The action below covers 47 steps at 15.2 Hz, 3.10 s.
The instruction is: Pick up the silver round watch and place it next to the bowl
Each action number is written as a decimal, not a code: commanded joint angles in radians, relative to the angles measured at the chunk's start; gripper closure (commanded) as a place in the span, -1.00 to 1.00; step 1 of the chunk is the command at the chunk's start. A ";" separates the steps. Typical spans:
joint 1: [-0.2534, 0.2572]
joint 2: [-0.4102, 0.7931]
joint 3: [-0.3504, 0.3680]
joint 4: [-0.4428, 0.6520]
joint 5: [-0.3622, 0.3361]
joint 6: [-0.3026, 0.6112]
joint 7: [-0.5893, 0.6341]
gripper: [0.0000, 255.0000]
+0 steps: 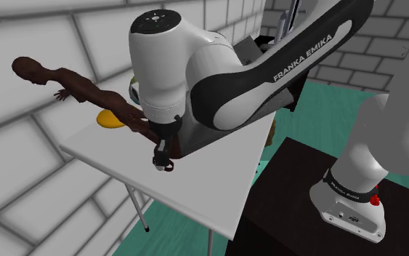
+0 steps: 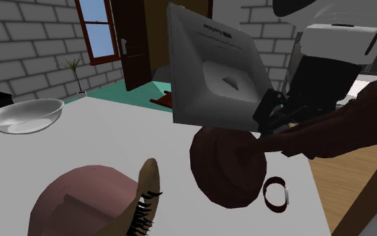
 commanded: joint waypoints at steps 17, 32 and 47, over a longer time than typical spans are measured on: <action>-0.018 -0.040 -0.006 0.114 0.097 -0.216 -0.110 1.00; -0.159 -0.090 -0.163 0.082 0.120 -0.168 -0.415 1.00; -0.303 0.017 -0.311 0.200 0.119 -0.129 -0.703 1.00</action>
